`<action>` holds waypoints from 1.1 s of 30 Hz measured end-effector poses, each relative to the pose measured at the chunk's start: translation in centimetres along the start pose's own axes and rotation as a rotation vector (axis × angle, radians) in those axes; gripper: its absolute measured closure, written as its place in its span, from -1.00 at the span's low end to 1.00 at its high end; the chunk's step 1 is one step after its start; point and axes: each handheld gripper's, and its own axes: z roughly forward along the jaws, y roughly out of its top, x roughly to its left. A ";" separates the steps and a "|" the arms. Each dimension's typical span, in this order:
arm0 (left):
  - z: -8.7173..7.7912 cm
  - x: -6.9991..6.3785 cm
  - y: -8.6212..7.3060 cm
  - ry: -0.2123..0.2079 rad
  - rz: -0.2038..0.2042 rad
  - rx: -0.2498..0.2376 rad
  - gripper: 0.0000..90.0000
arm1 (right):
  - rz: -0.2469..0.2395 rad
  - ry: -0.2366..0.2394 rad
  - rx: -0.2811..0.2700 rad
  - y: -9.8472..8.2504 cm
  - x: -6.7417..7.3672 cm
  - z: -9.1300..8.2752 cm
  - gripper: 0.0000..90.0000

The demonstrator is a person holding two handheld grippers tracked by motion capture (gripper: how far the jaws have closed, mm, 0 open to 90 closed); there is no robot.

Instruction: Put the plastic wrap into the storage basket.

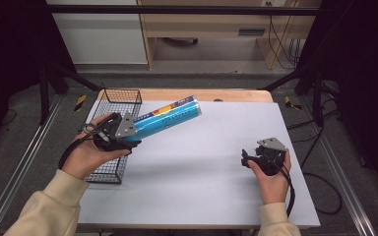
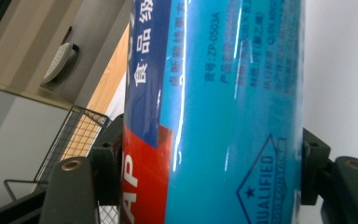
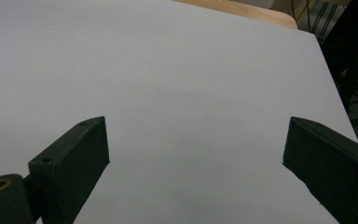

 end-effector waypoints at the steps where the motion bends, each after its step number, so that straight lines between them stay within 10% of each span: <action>1: -0.1 0.0 0.0 0.005 -0.004 0.003 -0.30 | 0.008 -0.010 0.006 -0.1 0.0 0.1 -0.84; 33: -3.4 0.1 -1.4 0.090 -0.102 0.043 -0.30 | 0.036 -0.055 -0.032 -0.4 -0.6 -0.2 -0.87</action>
